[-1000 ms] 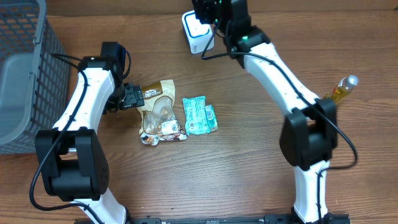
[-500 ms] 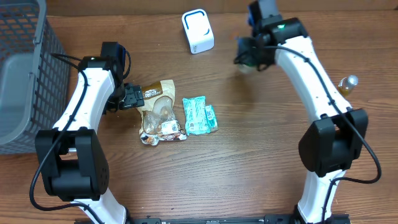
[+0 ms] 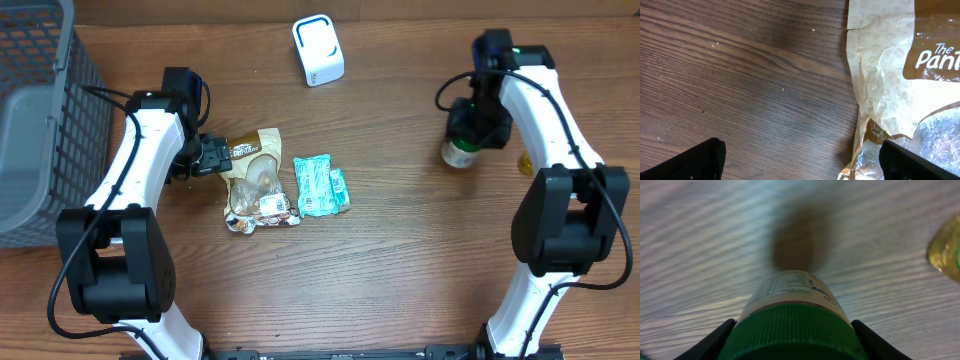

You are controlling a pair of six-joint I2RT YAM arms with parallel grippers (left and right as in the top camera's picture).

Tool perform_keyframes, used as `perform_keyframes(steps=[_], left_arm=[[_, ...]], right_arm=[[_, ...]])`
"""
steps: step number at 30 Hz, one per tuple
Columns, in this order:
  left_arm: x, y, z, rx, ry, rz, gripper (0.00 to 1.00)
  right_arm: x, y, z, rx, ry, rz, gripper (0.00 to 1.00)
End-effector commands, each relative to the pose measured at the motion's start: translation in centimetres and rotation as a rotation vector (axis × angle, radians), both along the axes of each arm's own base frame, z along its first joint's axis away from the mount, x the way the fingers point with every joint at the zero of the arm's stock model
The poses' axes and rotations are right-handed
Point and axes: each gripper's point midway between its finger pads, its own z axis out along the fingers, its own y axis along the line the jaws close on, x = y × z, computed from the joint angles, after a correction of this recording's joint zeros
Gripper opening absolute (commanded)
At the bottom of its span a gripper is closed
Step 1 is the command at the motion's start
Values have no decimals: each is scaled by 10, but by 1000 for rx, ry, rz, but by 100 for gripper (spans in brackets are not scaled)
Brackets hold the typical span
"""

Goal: Scan the item barcode
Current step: 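Carry the jar right and set it beside the yellow bottle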

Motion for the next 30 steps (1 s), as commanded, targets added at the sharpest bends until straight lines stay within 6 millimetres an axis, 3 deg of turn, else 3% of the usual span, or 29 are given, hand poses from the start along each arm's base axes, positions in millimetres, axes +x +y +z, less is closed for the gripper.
perform_keyframes(steps=[1,9,25,30], left_arm=[[4,3,2,11,-6,-15,100],[4,3,2,11,-6,-15,100],[4,3,2,11,-6,-15,100],[4,3,2,11,-6,-15,100]], right_arm=[[-7,-15,5,-6,-3,-31,48],[-23,-36,-8,-4,49,-86,49],[-33,-42,-8,-32,92,-15,44],[-46,-46,-6,-60,147,-12,43]])
